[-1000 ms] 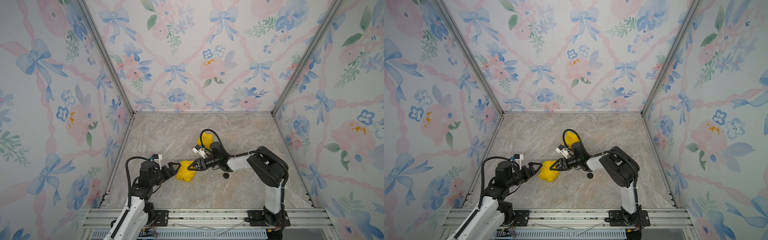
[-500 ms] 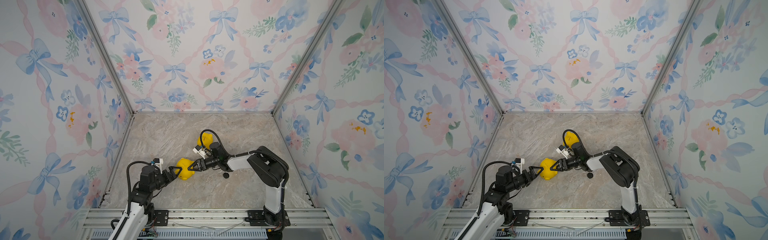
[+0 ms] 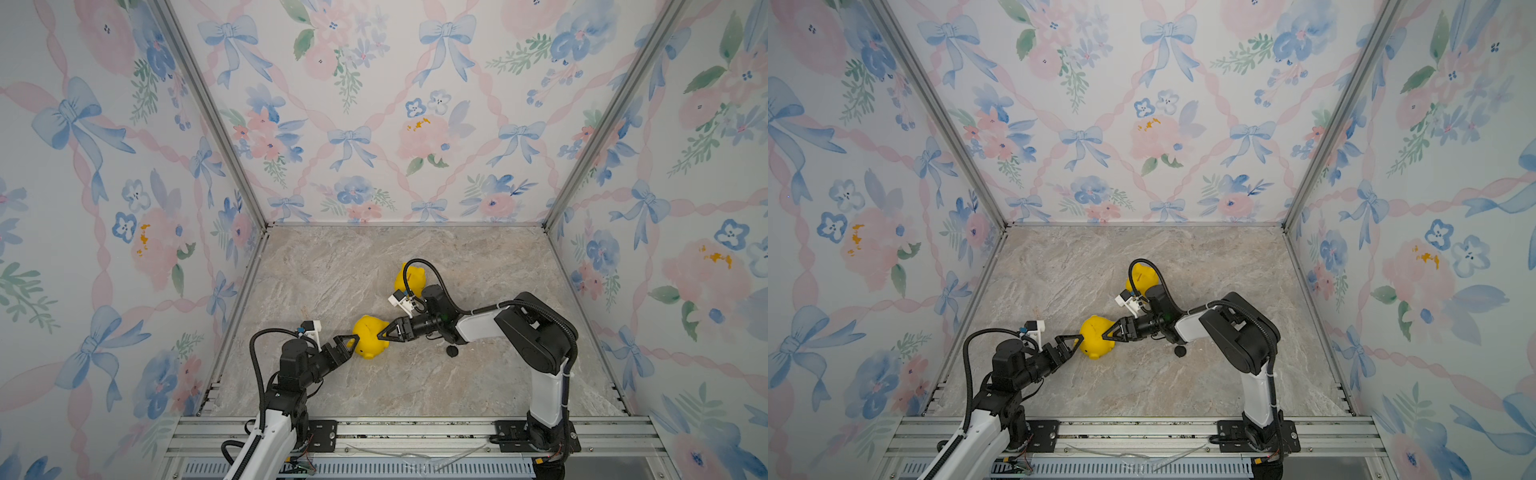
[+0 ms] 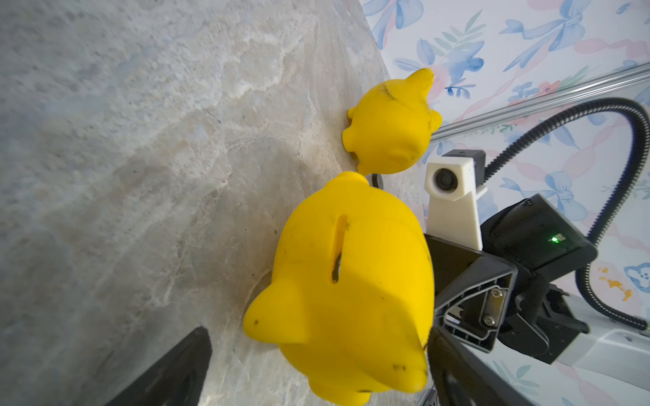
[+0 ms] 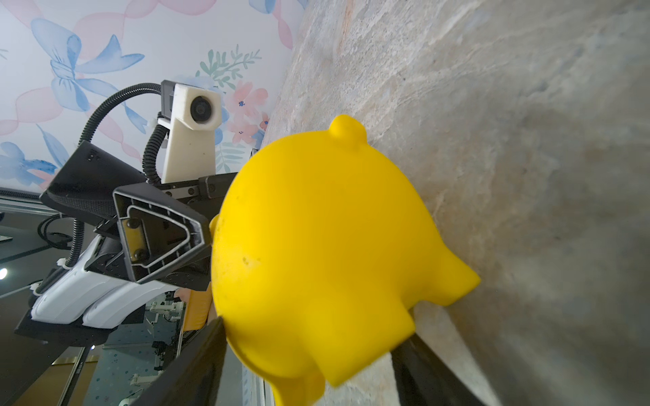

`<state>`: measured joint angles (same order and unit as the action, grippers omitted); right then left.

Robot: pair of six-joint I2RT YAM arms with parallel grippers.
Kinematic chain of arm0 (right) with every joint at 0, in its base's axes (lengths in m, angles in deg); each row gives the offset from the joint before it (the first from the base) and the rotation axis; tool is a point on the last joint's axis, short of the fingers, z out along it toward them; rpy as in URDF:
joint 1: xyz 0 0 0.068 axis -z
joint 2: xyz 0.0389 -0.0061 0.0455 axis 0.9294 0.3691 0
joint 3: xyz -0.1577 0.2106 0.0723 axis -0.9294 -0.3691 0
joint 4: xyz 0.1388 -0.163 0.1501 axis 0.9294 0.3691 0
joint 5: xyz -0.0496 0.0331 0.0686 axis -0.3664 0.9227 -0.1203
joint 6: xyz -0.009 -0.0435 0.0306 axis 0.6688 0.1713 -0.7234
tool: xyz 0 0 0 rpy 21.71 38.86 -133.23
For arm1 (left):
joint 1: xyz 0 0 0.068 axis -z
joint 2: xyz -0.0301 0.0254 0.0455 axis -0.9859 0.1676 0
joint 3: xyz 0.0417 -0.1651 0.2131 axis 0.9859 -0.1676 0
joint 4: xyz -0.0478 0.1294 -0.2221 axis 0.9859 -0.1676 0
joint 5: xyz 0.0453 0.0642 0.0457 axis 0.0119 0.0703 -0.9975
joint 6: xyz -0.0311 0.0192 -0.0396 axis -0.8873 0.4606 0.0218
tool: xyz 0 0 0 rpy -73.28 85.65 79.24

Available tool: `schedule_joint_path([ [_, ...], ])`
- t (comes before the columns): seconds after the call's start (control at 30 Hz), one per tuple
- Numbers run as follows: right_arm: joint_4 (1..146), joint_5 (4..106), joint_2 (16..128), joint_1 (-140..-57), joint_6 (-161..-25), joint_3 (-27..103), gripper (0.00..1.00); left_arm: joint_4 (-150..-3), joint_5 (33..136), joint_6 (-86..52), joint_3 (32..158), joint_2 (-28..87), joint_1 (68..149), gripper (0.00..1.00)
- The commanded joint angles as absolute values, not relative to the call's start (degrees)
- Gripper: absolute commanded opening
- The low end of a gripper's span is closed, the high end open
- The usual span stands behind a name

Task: Open piggy banks
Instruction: Adjust the piggy bank at the center of the board.

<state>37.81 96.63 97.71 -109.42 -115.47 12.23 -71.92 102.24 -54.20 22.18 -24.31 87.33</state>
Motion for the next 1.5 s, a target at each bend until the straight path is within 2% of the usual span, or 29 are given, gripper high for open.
schedule_joint_path([
  [0.0, 41.6, 93.18, 100.13, -108.71, -115.54, 10.93, 0.74, -64.5, 105.65, -52.09, 19.04, -22.98, 85.77, 0.98],
  [0.53, 41.74, 93.23, 100.92, -108.69, -115.89, 11.79, 0.75, -52.87, 110.9, -51.09, 17.74, -8.01, 83.78, 0.98],
  [0.9, 41.22, 93.23, 101.49, -108.7, -116.06, 11.95, 0.74, -59.4, 110.59, -50.84, 17.68, -8.0, 83.69, 0.98],
  [1.23, 40.04, 93.23, 101.79, -108.69, -116.63, 11.37, 0.74, -50.7, 113.57, -52.9, 17.11, -2.17, 82.87, 0.96],
  [1.47, 40.09, 93.49, 101.97, -108.73, -116.63, 11.83, 0.74, -50.77, 113.1, -52.01, 16.71, -4.91, 79.84, 0.96],
])
